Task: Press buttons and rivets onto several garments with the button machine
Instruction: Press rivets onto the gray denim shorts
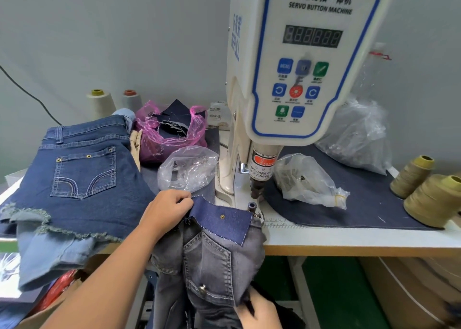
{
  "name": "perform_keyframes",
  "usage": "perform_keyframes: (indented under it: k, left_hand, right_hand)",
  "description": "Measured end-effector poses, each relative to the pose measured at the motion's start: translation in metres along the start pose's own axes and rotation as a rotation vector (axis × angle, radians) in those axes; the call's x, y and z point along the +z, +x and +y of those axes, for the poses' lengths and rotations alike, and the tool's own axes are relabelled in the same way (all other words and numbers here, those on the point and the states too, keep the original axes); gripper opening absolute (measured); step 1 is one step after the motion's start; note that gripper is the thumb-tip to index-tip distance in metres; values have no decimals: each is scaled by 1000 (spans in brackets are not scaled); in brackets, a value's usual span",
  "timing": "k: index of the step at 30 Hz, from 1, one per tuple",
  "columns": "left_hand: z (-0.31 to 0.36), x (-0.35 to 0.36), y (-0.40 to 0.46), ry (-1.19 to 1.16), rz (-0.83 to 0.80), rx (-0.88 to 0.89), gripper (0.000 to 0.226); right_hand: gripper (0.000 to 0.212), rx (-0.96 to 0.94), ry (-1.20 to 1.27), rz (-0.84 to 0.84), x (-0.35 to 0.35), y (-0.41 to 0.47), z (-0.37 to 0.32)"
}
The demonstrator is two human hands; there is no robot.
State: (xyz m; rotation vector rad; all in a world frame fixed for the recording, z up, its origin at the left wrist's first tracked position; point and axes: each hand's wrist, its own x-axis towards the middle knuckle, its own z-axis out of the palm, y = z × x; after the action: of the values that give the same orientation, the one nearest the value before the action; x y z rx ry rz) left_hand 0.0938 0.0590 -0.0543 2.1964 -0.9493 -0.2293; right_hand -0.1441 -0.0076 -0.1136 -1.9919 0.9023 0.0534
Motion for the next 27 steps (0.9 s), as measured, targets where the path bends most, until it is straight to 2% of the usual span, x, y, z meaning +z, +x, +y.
perform_keyframes:
  k: [1, 2, 4, 5, 8, 11, 13, 14, 16, 17, 19, 20, 21, 23, 25, 27]
  left_hand:
    - [1, 0, 0, -3, 4, -5, 17]
    - [1, 0, 1, -4, 5, -11, 16]
    - [2, 0, 0, -14, 15, -8, 15]
    - [3, -1, -3, -36, 25, 1, 14]
    - [10, -10, -8, -26, 43, 66, 15]
    - [28, -33, -12, 15, 233, 254, 29]
    - [47, -59, -24, -118, 373, 337, 23]
    - [54, -71, -34, -253, 378, 357, 16]
    - [68, -90, -59, -503, 217, 373, 25]
    - [74, -94, -71, -510, 95, 366, 36]
    - [77, -94, -80, -291, 2, 333, 58]
    - [76, -92, -80, -177, 65, 316, 60]
    - [76, -91, -77, -174, 144, 274, 50]
    - [75, -95, -71, -457, 230, 90, 26]
    - [75, -100, -70, -706, 170, -48, 23]
    - [80, -108, -72, -802, 40, -21, 23]
  right_hand:
    - [101, -21, 31, -23, -8, -2, -7]
    - [87, -35, 110, 1, -13, -6, -12]
    - [38, -110, 205, 45, -22, -14, -22]
    - [28, -155, 275, 42, -23, -20, -27]
    - [30, -284, 554, -62, -34, -28, -59]
    - [23, -397, 787, -128, -43, -24, -99]
    - [20, -411, 895, -125, -46, -18, -126]
    - [19, -407, 922, -102, -49, -14, -139]
    - [18, -399, 941, -56, -59, -7, -164]
    - [17, -407, 949, -65, -65, -5, -175]
    - [19, -433, 954, -129, -76, -2, -193]
    - [22, -450, 920, -167, -81, -2, -197]
    - [26, -475, 853, -187, -84, -2, -199]
    - [31, -577, 683, -144, -90, -4, -193]
    - [30, -723, 522, -22, -100, -10, -181]
    - [40, -858, 293, 57, -109, -18, -170]
